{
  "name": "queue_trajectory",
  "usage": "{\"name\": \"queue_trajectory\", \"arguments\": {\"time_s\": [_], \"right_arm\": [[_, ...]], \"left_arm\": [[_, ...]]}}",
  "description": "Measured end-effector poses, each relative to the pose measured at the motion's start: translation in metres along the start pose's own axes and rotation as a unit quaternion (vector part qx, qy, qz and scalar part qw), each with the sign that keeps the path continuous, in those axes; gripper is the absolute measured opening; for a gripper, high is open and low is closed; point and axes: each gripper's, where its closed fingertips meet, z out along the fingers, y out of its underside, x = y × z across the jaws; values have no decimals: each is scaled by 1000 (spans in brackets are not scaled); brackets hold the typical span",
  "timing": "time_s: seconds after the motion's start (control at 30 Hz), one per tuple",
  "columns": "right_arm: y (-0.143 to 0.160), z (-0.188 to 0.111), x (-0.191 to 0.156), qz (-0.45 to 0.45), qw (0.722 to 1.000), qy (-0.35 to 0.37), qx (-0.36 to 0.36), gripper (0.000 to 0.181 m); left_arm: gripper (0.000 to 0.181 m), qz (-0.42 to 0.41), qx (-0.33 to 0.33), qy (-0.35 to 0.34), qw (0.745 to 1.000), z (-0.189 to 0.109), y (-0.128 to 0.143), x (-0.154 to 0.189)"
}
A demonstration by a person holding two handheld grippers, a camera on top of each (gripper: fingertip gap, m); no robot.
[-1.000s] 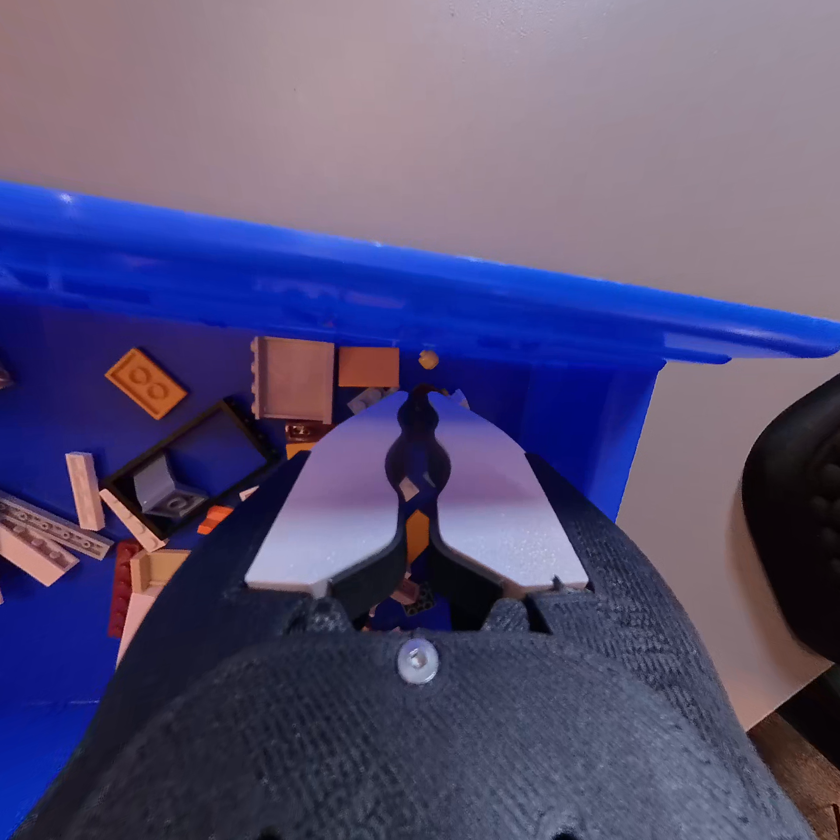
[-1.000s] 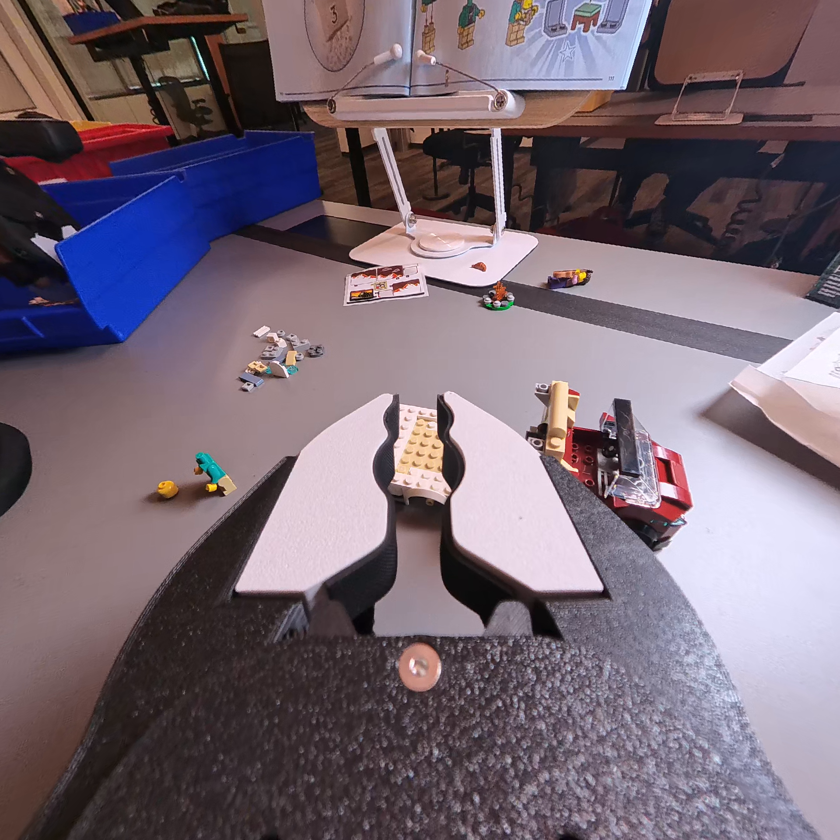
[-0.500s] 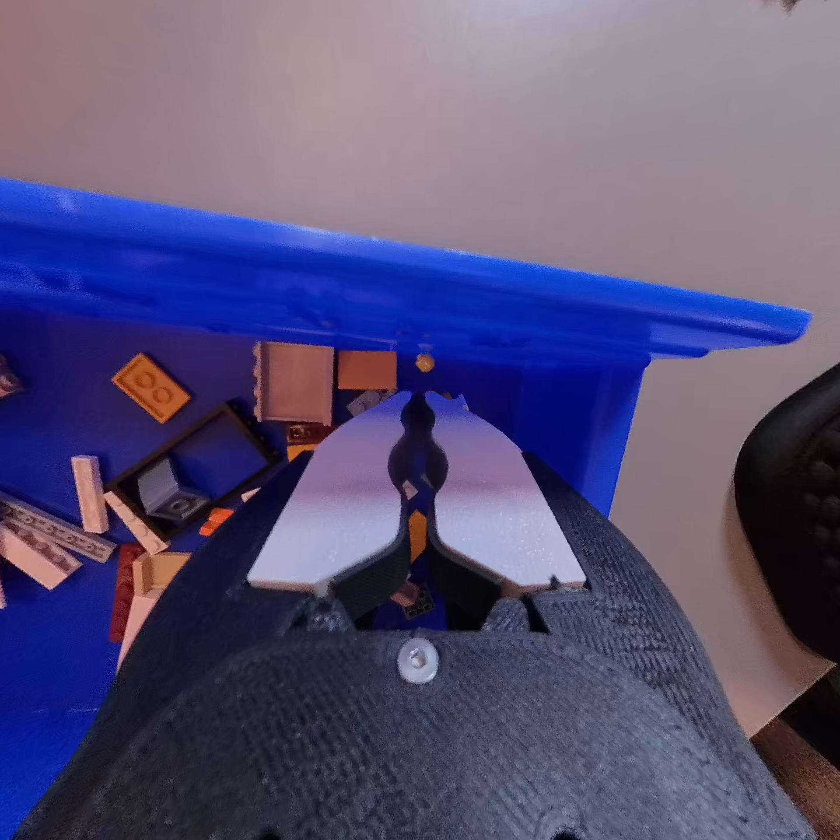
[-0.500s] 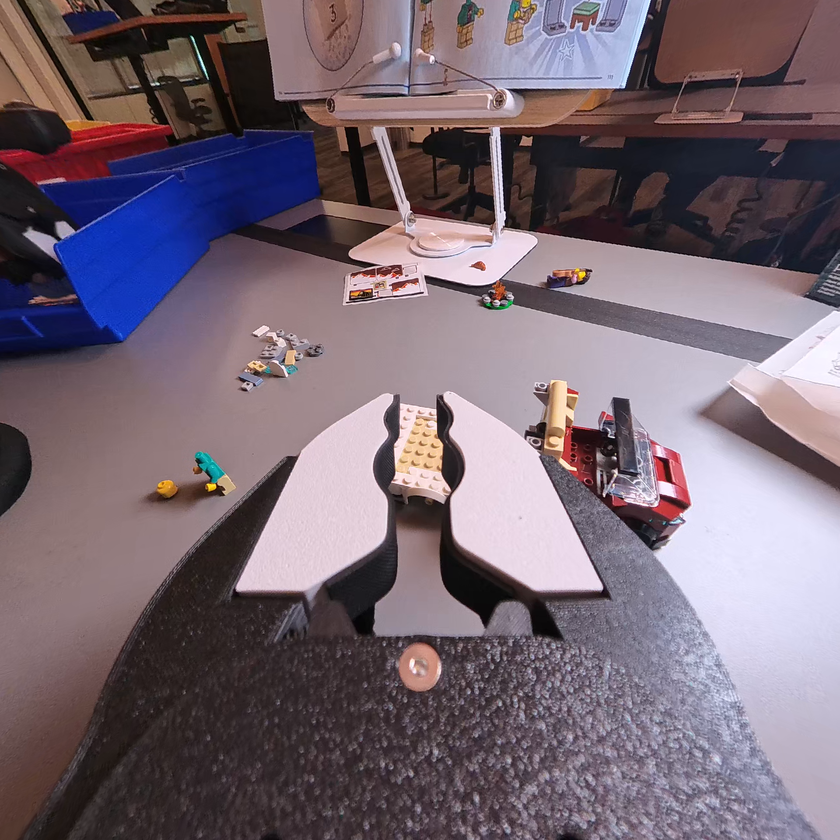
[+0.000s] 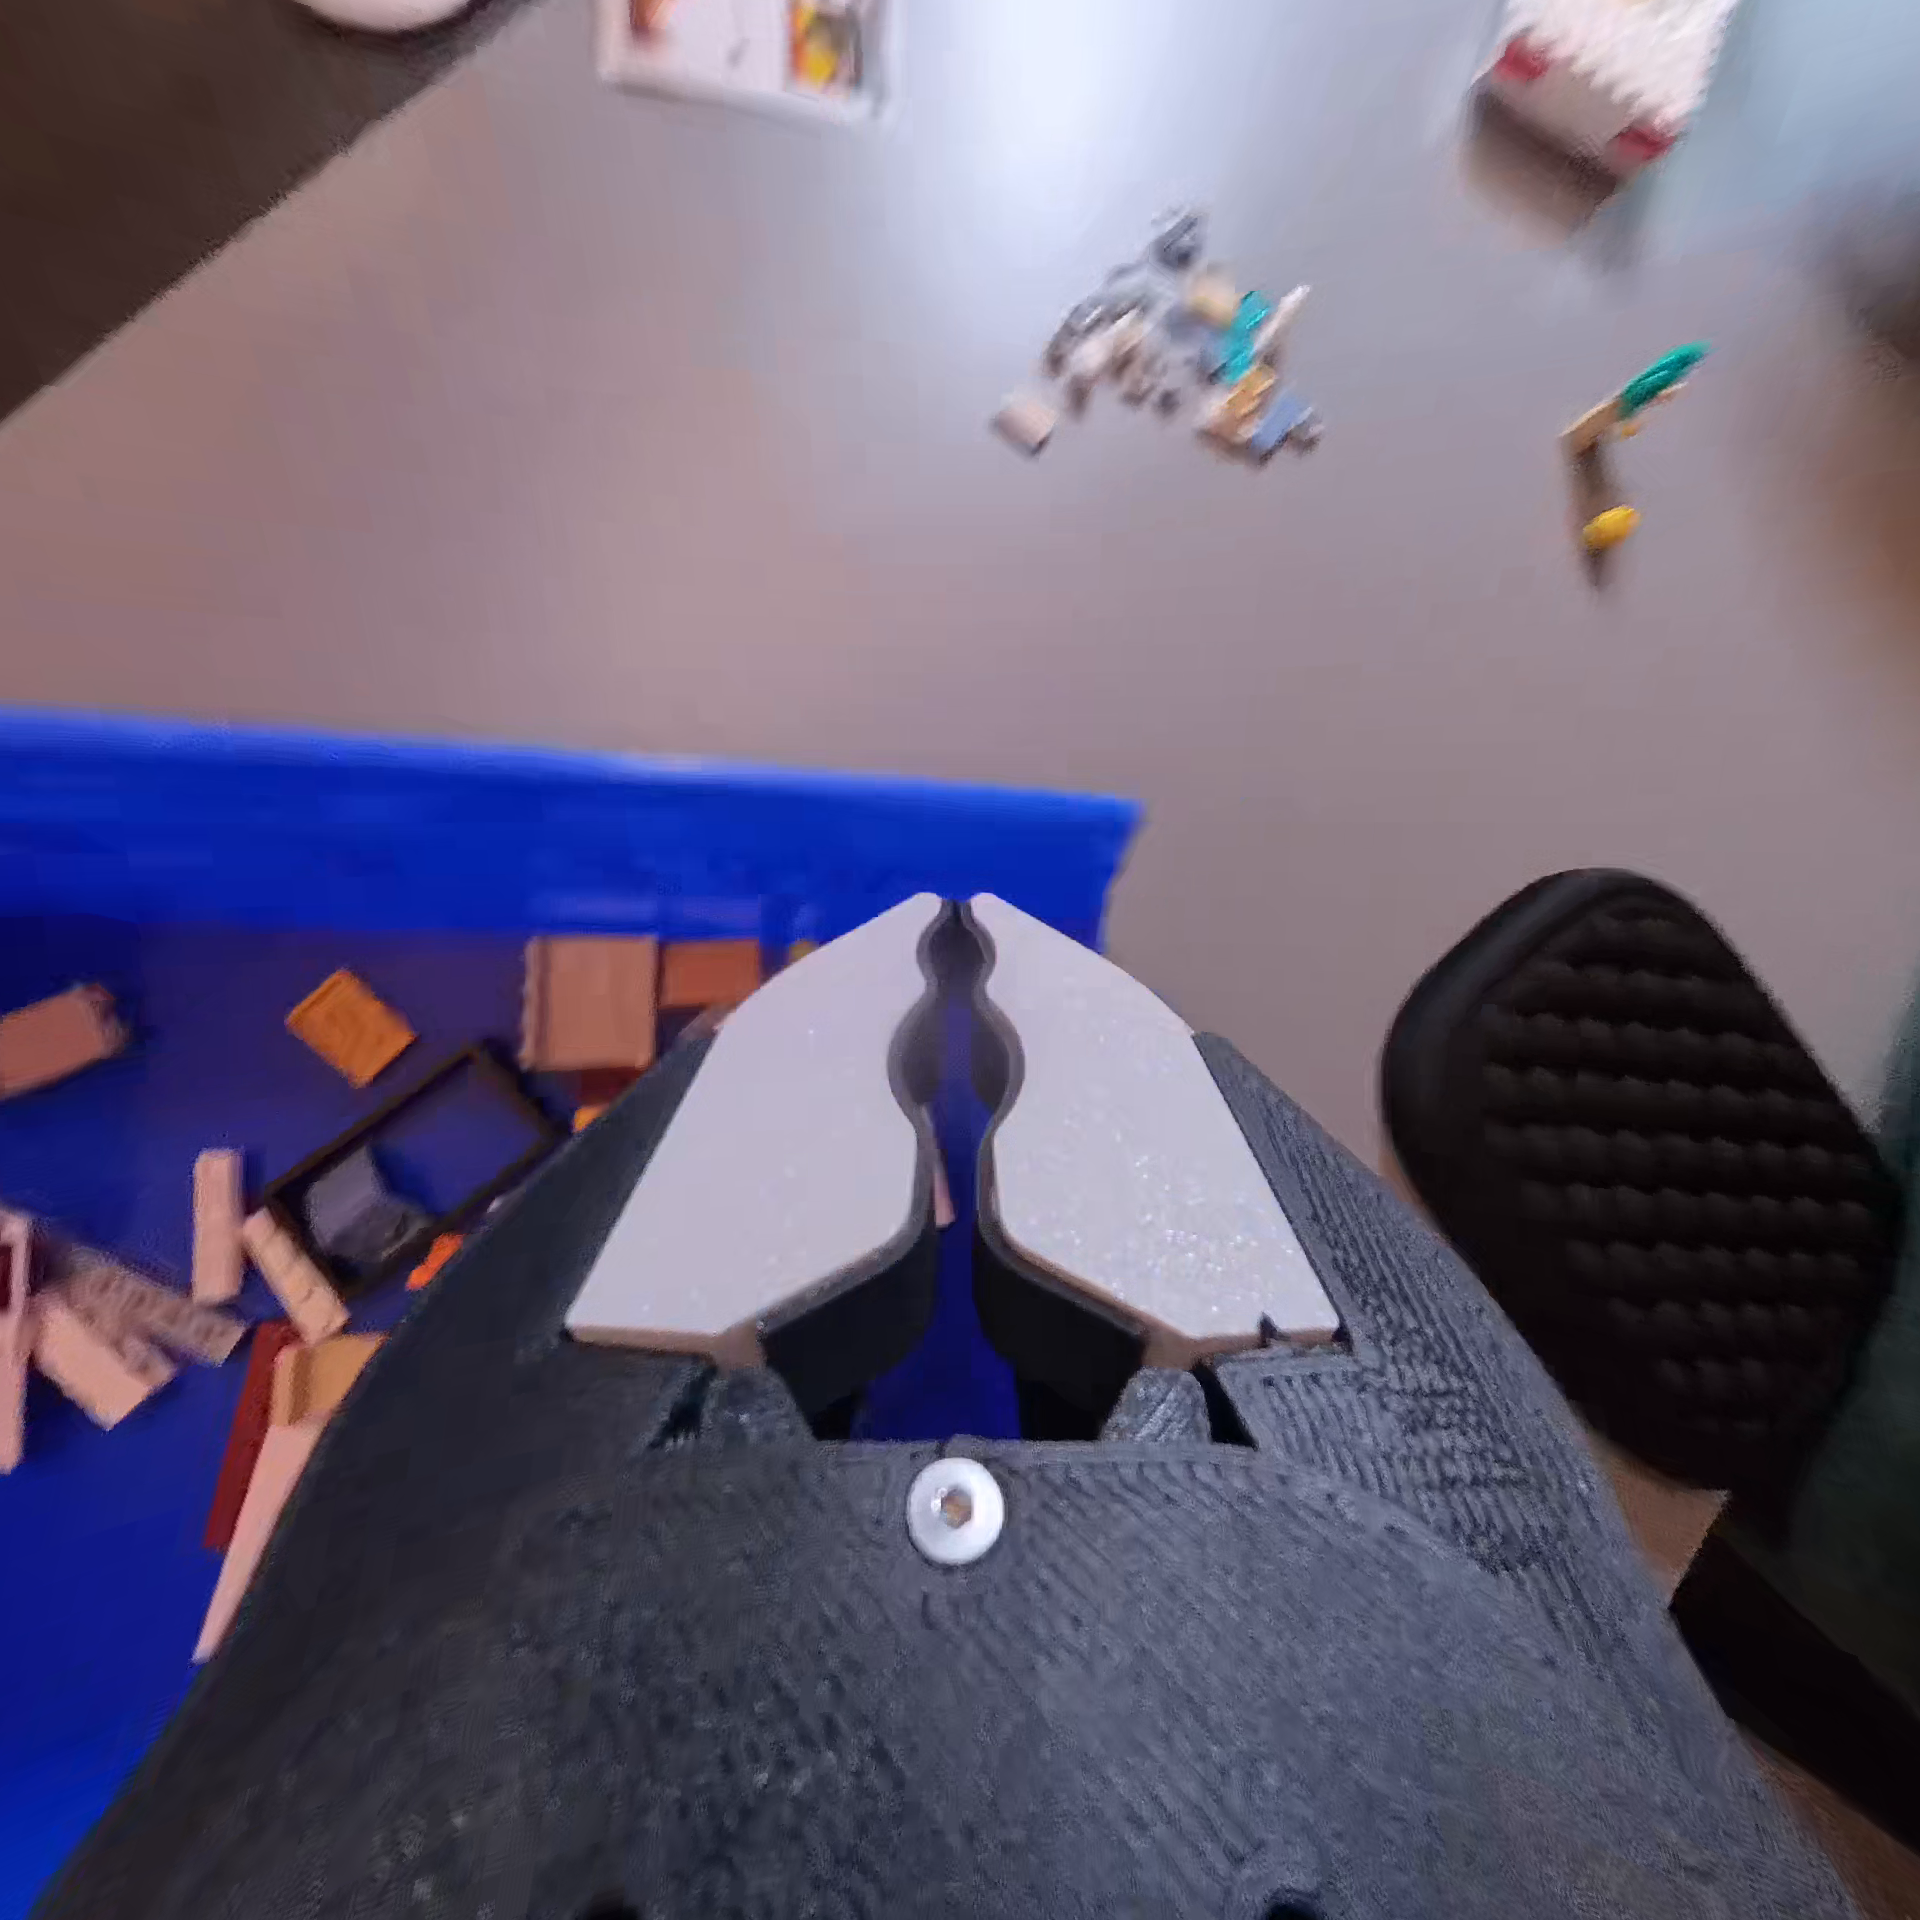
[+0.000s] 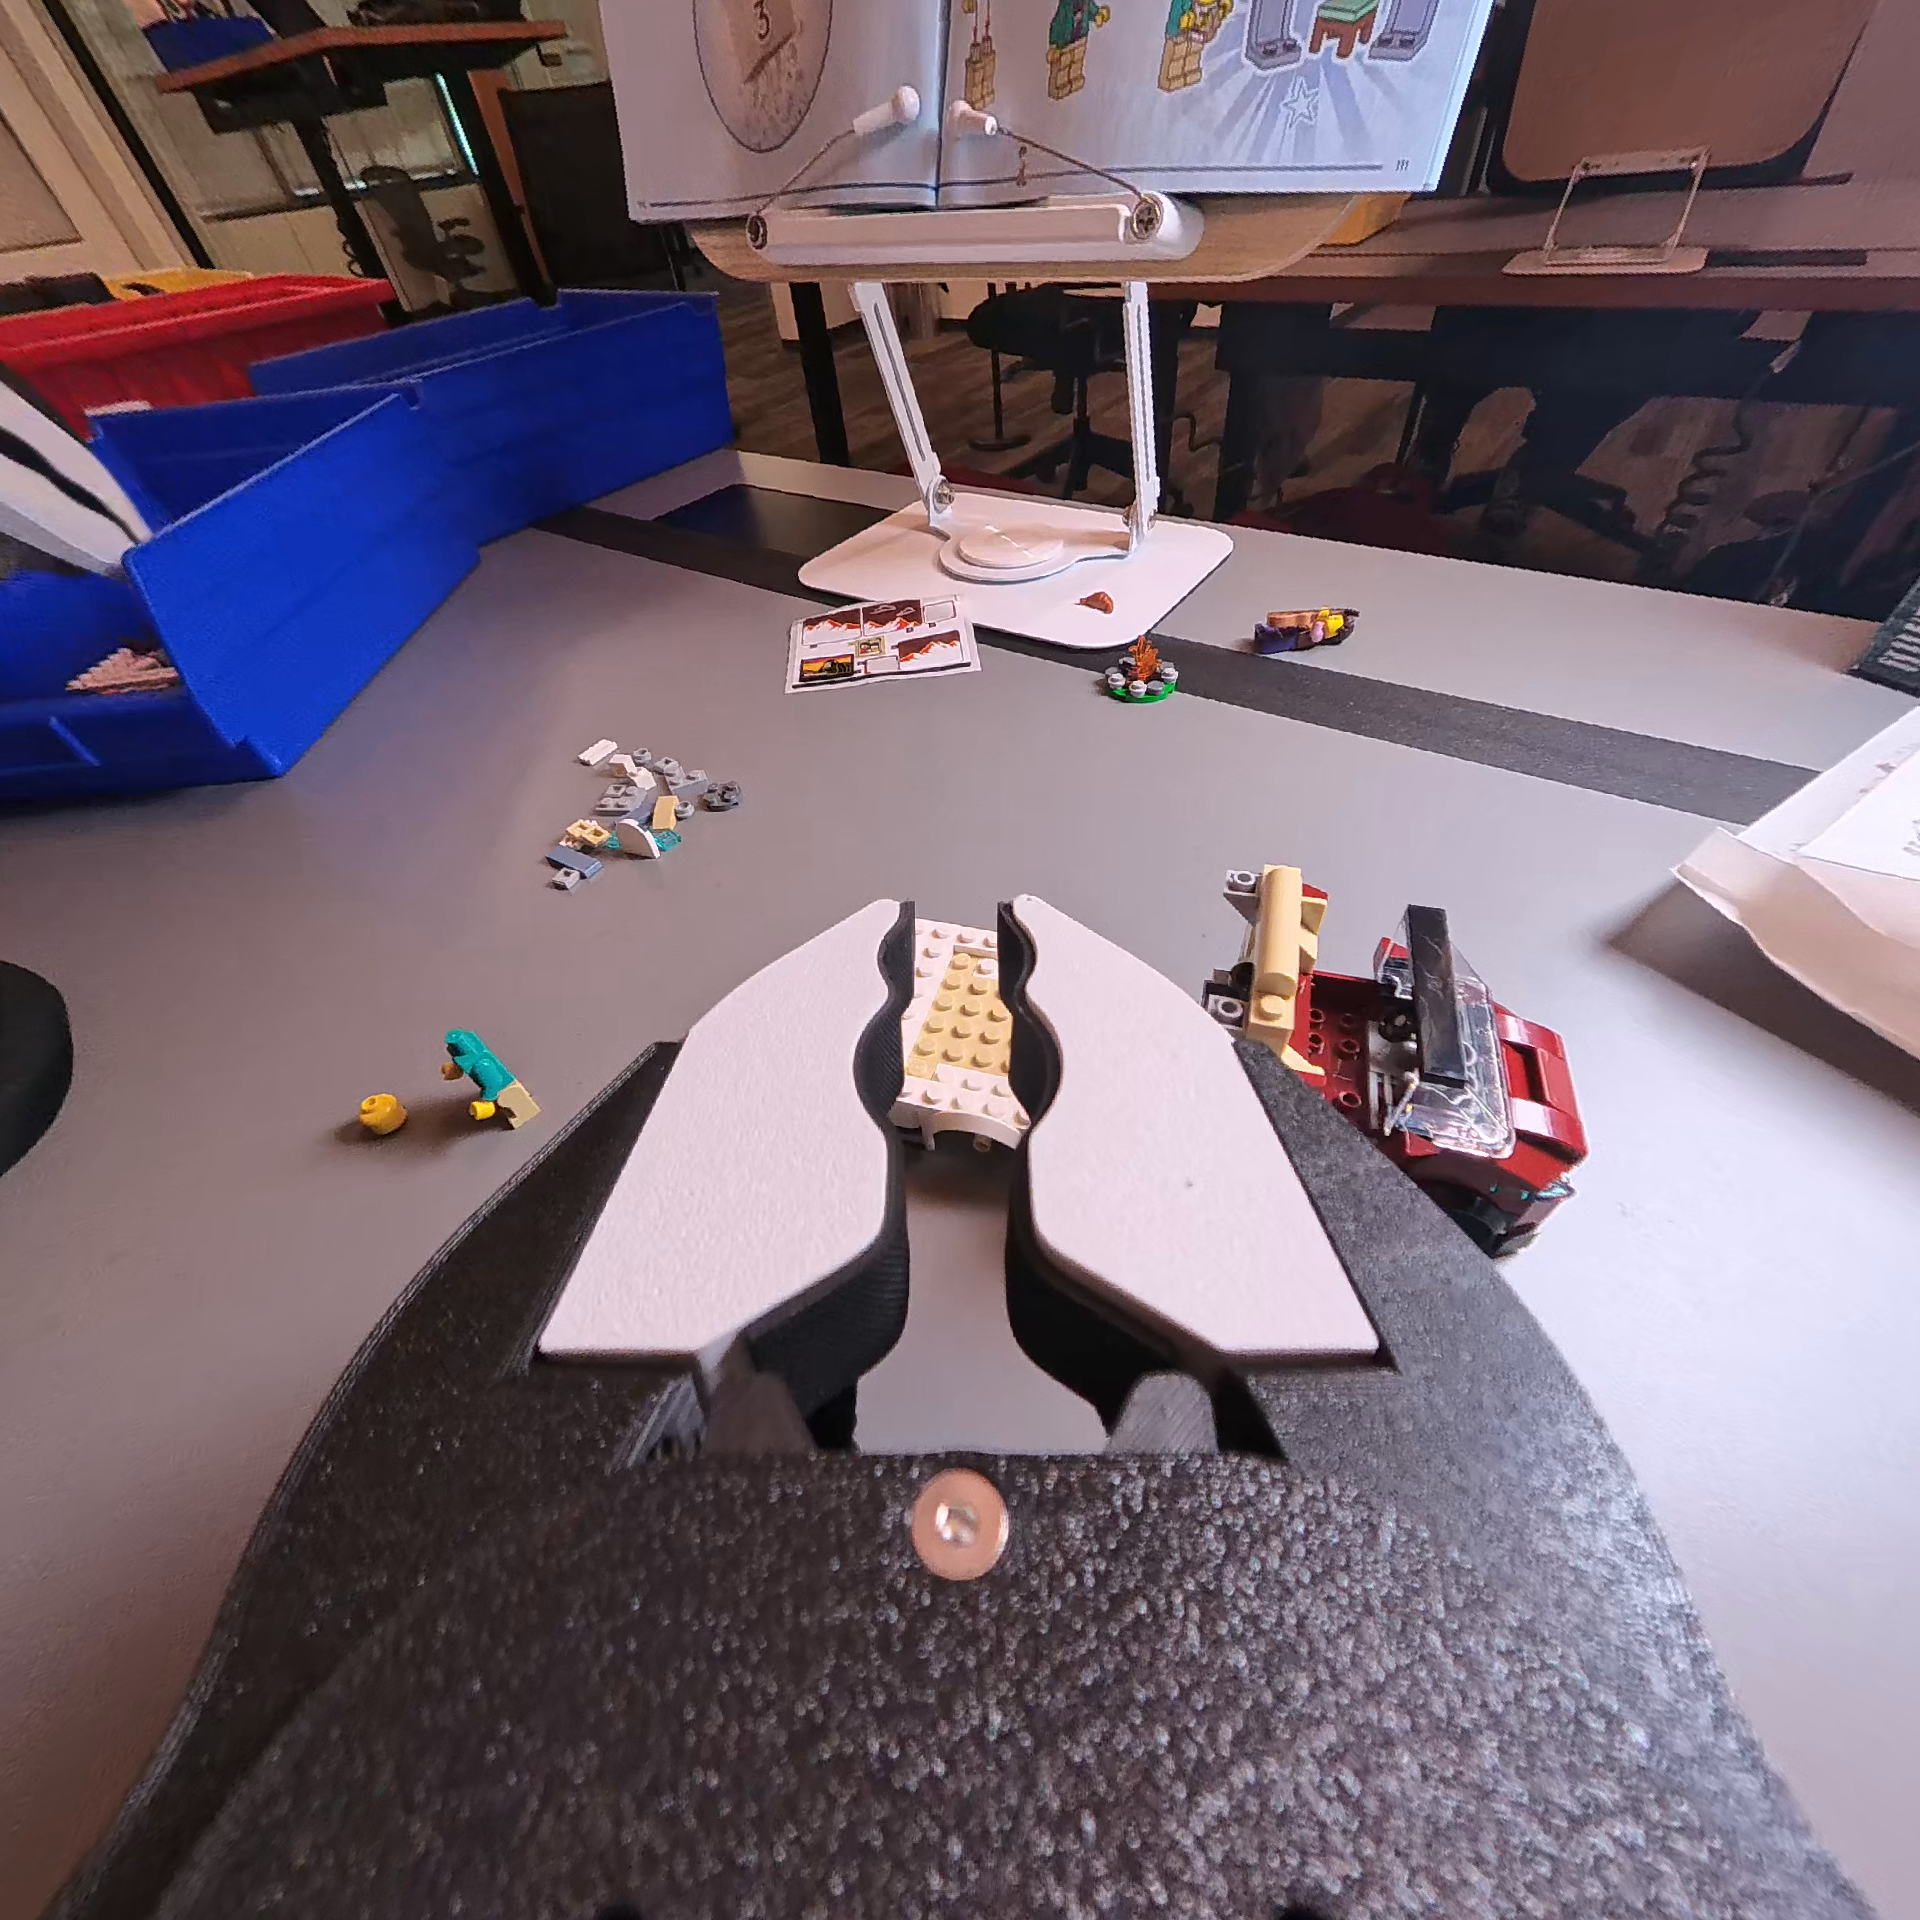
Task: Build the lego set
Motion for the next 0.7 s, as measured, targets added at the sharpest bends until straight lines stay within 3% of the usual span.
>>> {"name": "queue_trajectory", "arguments": {"time_s": [0.13, 0.23, 0.4, 0.5, 0.7], "right_arm": [[0, 1, -2, -2, 1000, -2, -2, 15], [0, 0, -3, -5, 1000, -1, 0, 15], [-4, -3, -1, -2, 1000, -1, 9, 15], [-5, -4, -1, 1, 1000, -4, 11, 15], [-2, -1, -3, -3, 1000, -5, 2, 15]], "left_arm": [[0, 60, 48, 45, 996, 10, -28, 62], [0, 99, 46, 8, 994, 24, -34, 73], [7, 67, 55, -81, 993, 0, -42, 23], [18, 23, 1, -119, 993, -6, -20, -19], [28, -5, -109, -91, 990, 29, 31, -37]]}}
